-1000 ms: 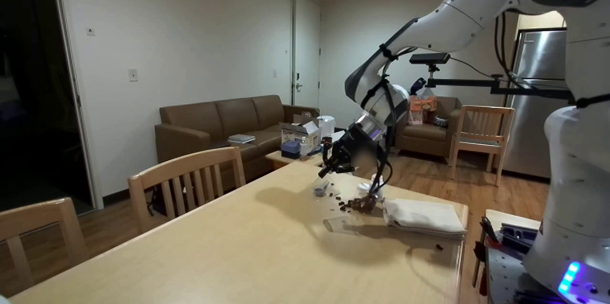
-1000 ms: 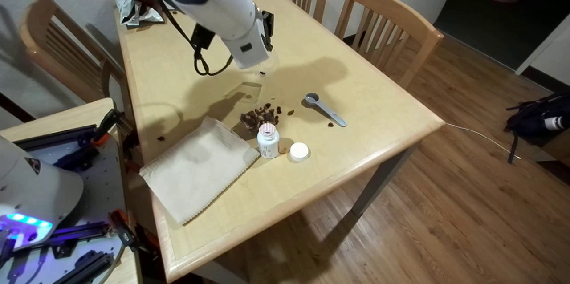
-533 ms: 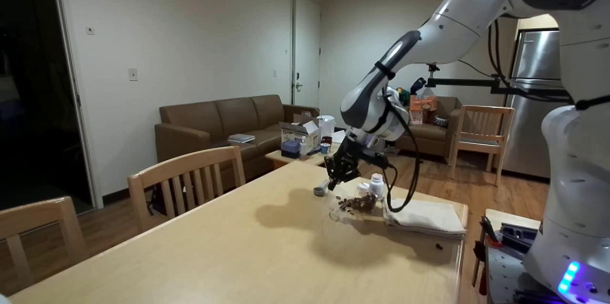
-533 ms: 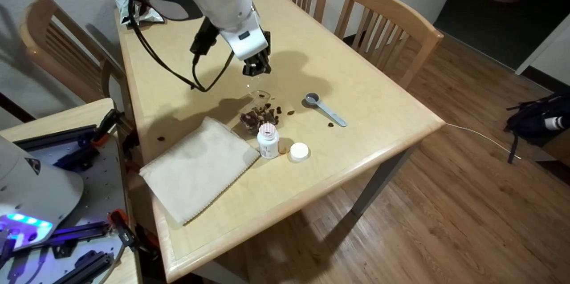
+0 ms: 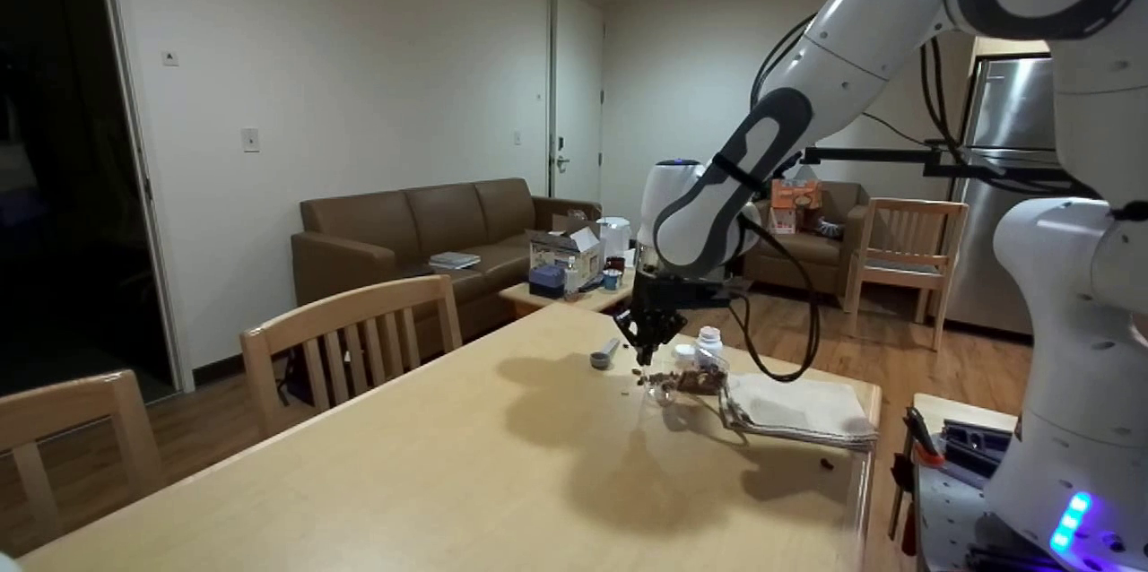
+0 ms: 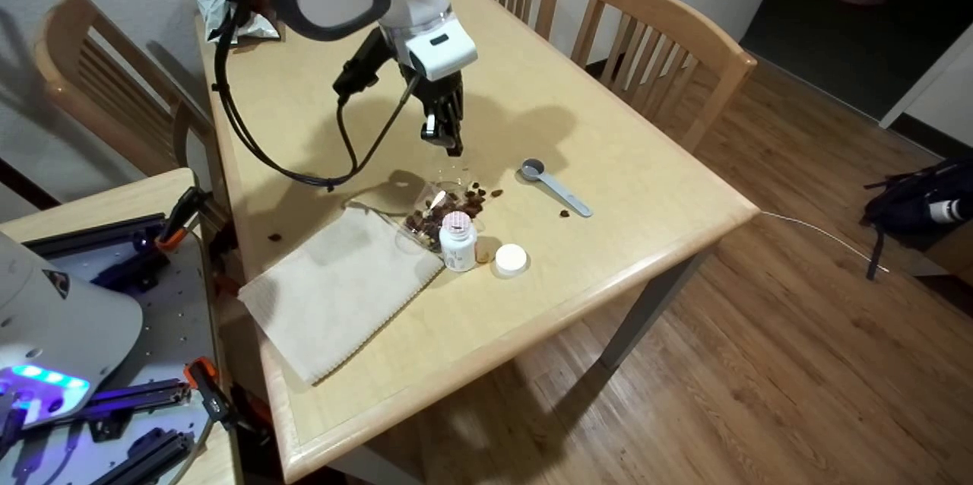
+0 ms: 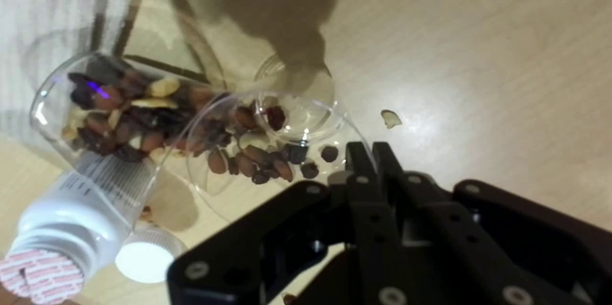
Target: Take the grey measuring spoon out of the cup on the left, pour the contents in the cup on the left into the cup on the right
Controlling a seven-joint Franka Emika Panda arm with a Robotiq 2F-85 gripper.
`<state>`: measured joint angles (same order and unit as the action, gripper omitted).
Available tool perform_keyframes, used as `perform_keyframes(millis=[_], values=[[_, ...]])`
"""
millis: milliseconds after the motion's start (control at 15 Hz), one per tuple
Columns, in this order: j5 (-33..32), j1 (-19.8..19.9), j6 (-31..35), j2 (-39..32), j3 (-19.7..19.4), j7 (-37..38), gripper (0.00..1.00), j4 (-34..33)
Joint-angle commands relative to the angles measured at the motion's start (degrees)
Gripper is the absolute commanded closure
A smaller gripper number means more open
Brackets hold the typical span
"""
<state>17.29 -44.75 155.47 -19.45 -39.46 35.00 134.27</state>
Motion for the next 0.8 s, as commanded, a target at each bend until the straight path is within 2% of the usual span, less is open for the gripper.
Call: perform_keyframes(millis=[0, 67, 267, 600, 667, 733], values=[[-12.22, 2.68, -6.84, 1.79, 2.29, 7.83, 0.61, -3.93], [-14.11, 3.24, -8.14, 2.31, 3.26, 8.74, 0.54, -4.78], [-18.19, 9.59, -9.62, 4.57, 11.74, 11.57, 0.35, -7.1], [-25.63, 18.37, -6.76, 7.48, 24.14, 16.25, 0.03, -9.5], [-26.98, 19.66, -5.52, 7.77, 26.07, 17.73, 0.0, -10.23], [-26.07, 22.29, -6.77, 6.43, 28.05, 16.18, 0.15, -9.97]])
